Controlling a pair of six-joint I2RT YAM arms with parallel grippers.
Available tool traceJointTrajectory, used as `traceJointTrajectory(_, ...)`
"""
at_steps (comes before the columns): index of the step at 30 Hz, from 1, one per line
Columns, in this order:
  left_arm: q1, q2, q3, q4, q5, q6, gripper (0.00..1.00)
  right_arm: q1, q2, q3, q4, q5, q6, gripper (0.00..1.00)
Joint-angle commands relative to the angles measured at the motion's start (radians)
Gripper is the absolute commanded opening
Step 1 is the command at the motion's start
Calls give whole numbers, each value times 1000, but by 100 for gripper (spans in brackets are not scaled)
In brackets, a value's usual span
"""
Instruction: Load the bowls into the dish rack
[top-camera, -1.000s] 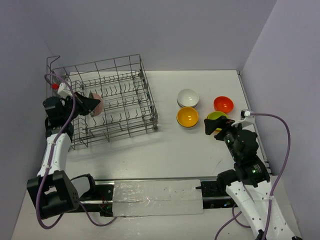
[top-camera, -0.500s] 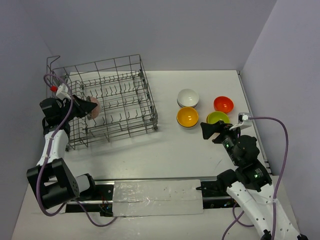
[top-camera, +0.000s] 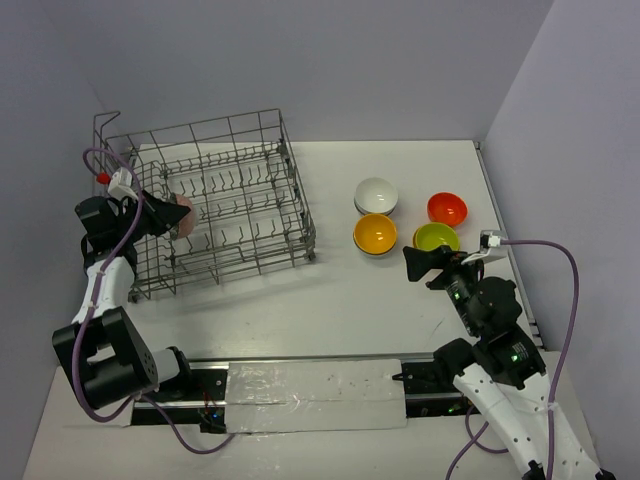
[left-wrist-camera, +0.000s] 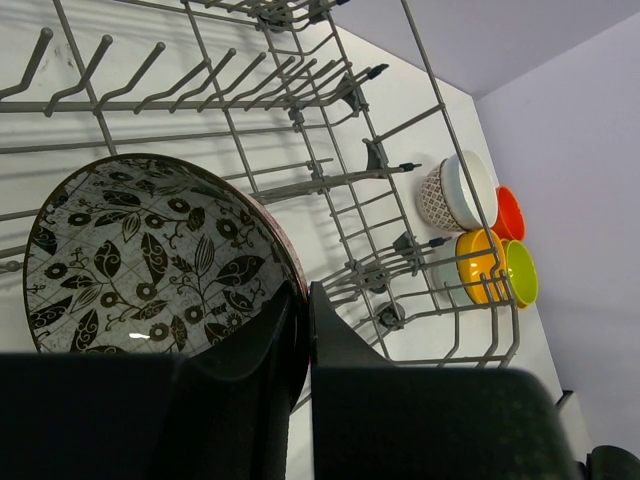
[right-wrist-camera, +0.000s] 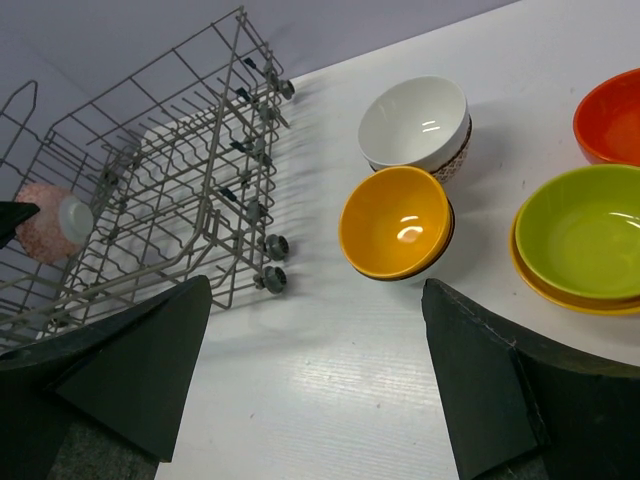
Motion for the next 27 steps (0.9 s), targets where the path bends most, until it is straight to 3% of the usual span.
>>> traceJointTrajectory(1, 11, 23, -1, 11, 60, -11, 0, 11, -9, -6, 27, 20, -6, 93)
traceJointTrajectory(13, 60, 23, -57, 162, 152, -148, 0, 12, -10, 1, 26, 18, -10, 93)
traceJointTrajectory(27, 71, 40, -70, 91, 114, -155, 0, 12, -10, 2, 27, 20, -12, 93)
